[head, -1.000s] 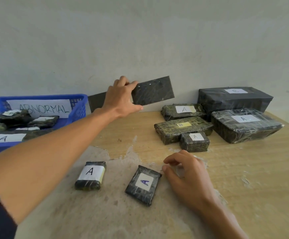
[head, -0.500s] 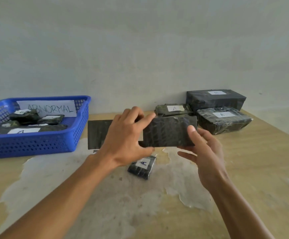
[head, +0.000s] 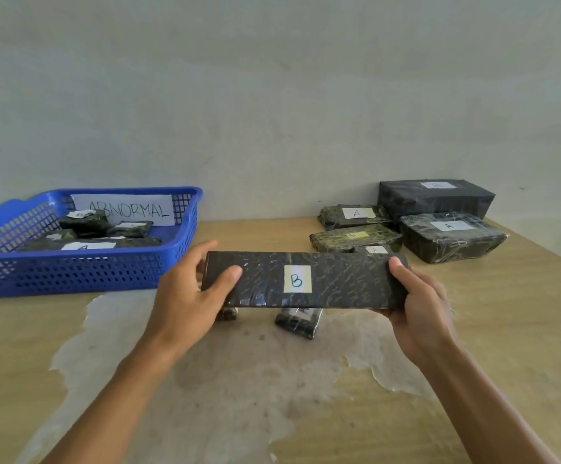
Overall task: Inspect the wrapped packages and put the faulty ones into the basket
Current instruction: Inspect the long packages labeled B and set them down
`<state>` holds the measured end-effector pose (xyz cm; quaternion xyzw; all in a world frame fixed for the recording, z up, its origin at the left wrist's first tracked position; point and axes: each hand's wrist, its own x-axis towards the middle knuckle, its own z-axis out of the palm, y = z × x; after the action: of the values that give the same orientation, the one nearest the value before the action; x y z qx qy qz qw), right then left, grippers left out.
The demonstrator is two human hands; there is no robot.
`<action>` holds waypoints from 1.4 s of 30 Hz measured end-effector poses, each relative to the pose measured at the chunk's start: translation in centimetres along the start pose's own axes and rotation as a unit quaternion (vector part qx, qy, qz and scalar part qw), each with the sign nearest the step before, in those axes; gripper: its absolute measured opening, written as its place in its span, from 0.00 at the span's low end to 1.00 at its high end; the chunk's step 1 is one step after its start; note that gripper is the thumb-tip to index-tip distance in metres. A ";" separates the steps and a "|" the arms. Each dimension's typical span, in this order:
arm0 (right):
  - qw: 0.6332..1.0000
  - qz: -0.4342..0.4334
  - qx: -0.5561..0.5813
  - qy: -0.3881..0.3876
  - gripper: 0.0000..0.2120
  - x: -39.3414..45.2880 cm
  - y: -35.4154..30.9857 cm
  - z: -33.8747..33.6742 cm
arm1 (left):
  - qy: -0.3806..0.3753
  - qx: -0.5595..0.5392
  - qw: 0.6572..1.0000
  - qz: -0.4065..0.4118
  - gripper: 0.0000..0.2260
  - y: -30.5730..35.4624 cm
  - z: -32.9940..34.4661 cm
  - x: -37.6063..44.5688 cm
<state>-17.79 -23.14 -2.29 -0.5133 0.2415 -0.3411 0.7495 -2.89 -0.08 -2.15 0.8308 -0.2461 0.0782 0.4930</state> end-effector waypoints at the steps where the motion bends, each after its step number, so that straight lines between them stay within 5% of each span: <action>1: 1.000 0.001 -0.008 0.002 0.11 0.0 0.1 0.1 | 0.010 -0.077 0.996 -0.047 0.17 -0.1 0.2 0.1; 3: 0.999 0.003 -0.031 0.009 0.11 0.0 0.4 0.3 | 0.034 -0.231 0.964 -0.128 0.06 -0.2 0.6 0.2; 8: 0.986 -0.024 -0.161 0.031 0.13 -0.2 0.4 0.6 | 0.079 -0.329 0.927 -0.160 0.05 -0.3 1.2 0.0; 18: 0.970 -0.061 -0.230 0.041 0.26 -0.3 1.5 1.0 | 0.113 -0.156 0.980 -0.047 0.04 0.0 1.6 -2.8; 24: 0.937 -0.157 -0.306 0.067 0.20 -1.4 2.2 1.8 | 0.137 -0.113 0.983 -0.050 0.12 1.3 1.6 -3.7; 31: 0.919 -0.166 -0.345 0.094 0.15 -2.0 2.4 2.0 | 0.163 -0.126 0.977 -0.056 0.12 1.1 1.8 -3.6; 37: 0.881 -0.170 -0.430 0.103 0.36 -2.8 2.3 2.2 | 0.179 -0.119 0.976 -0.026 0.13 1.0 2.2 -4.0; 42: 0.873 -0.172 -0.443 0.113 0.37 -3.0 2.7 2.5 | 0.186 -0.087 0.979 -0.021 0.17 0.7 2.5 -4.1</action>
<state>-17.24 -18.73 -3.89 -0.7826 0.3586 -0.3777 0.3410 -7.02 -1.15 -4.42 0.7608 -0.1390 0.1992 0.6019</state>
